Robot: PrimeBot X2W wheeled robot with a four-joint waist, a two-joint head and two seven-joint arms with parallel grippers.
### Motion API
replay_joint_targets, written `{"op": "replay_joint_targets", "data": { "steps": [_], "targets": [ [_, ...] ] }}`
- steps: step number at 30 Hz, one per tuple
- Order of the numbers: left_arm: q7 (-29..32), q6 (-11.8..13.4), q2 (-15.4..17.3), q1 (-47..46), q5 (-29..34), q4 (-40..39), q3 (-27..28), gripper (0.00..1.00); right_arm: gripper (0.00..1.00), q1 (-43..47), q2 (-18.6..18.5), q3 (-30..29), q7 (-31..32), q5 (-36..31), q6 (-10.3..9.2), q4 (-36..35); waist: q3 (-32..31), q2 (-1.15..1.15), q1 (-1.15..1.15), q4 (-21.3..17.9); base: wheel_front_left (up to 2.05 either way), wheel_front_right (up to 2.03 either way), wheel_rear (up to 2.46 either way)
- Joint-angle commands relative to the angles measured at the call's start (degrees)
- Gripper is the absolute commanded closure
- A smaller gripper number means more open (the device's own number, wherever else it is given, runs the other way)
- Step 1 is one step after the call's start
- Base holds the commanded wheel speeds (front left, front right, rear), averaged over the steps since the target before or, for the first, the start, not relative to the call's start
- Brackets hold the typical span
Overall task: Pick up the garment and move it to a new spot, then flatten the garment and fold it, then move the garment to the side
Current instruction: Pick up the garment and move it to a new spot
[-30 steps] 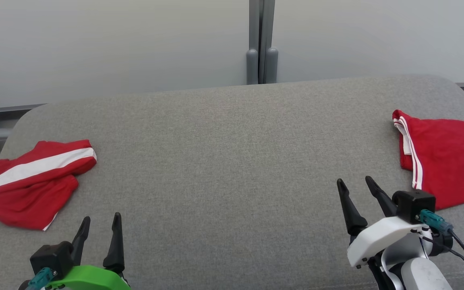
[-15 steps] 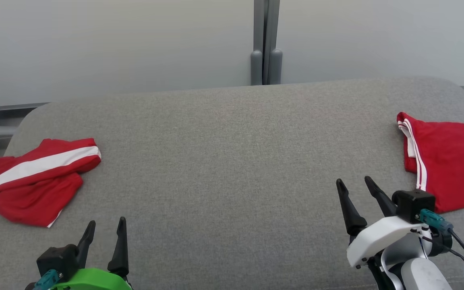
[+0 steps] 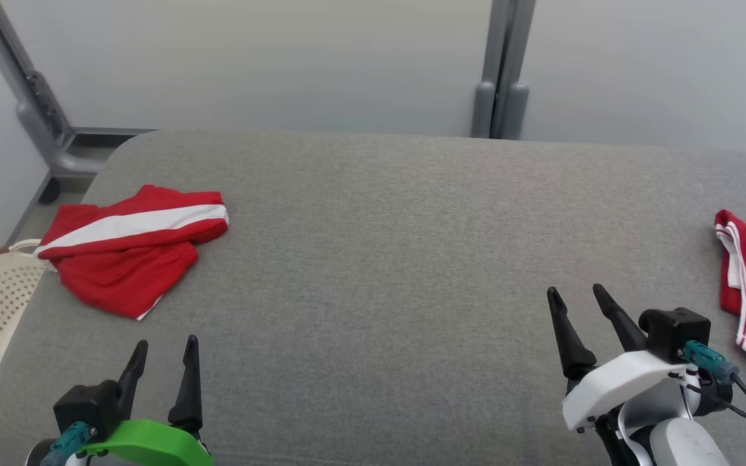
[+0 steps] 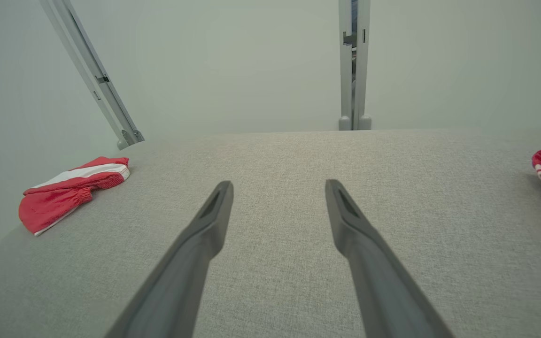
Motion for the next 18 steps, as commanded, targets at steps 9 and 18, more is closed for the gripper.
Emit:
{"op": "replay_joint_targets", "data": {
  "steps": [9,18],
  "targets": [
    [0.7,0.8,0.9,-0.4,0.6,-1.5,0.0,0.00,0.00,0.5,-0.1,-0.8,-0.7,0.2,-0.01,-0.6,0.7,0.00,0.00,15.0,0.00,0.00,0.00],
    [0.7,0.5,1.0,-0.4,0.3,-1.6,-0.1,0.00,0.00,0.4,-0.2,-0.5,-0.8,0.6,-0.01,-0.3,1.0,0.00,0.00,19.4,0.00,0.00,0.00]
  ]
}}
